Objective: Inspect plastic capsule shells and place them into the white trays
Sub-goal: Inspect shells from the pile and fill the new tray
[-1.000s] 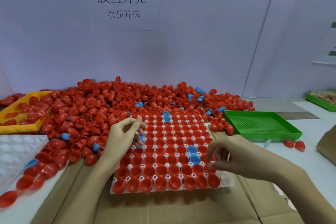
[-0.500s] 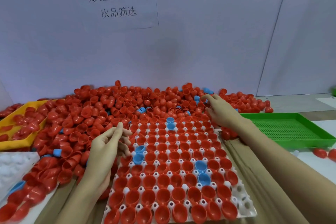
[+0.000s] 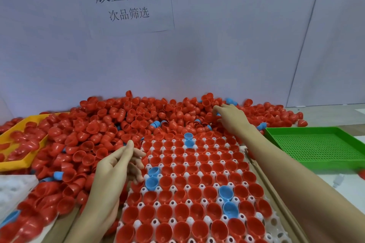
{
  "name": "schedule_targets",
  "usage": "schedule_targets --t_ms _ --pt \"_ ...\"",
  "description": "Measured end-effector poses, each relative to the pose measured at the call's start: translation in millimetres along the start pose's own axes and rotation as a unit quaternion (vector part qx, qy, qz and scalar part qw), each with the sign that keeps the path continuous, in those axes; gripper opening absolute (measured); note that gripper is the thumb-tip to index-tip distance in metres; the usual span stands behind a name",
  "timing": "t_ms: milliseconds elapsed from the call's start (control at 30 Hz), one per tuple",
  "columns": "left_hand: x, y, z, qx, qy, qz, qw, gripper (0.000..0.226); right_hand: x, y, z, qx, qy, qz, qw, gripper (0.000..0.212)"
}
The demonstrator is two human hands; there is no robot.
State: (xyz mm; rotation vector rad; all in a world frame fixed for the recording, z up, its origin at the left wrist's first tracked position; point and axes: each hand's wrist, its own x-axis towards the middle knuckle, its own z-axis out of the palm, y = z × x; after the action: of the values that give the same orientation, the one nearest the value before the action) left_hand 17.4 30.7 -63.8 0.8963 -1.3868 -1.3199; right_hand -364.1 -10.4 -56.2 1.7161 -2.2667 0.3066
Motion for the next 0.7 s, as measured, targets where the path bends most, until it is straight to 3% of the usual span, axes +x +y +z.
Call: schedule_targets --t_ms 200,333,467,600,700 --pt "-0.1 1.0 -0.5 -0.007 -0.003 -0.003 1.0 0.043 -18.7 -4.0 -18.2 0.014 0.128 0.05 0.99 0.025" --pt "-2.9 2.9 0.9 0.011 -0.009 0.003 1.0 0.043 -42.4 -6.3 -40.1 0.157 0.165 0.119 0.966 0.017" --pt "-8.8 5.8 8.3 0.026 -0.023 0.07 0.997 0.034 -77.3 -21.4 -65.6 0.276 0.134 0.125 0.944 0.011" --pt "-20.1 9.2 20.1 0.098 -0.083 0.154 0.98 0.01 -118.2 -47.0 -86.4 0.391 0.045 0.09 0.915 0.012" --pt "-28.3 10.5 31.7 0.162 -0.127 0.209 0.956 0.014 -148.5 -63.3 -89.8 0.452 -0.026 0.057 0.89 0.012"
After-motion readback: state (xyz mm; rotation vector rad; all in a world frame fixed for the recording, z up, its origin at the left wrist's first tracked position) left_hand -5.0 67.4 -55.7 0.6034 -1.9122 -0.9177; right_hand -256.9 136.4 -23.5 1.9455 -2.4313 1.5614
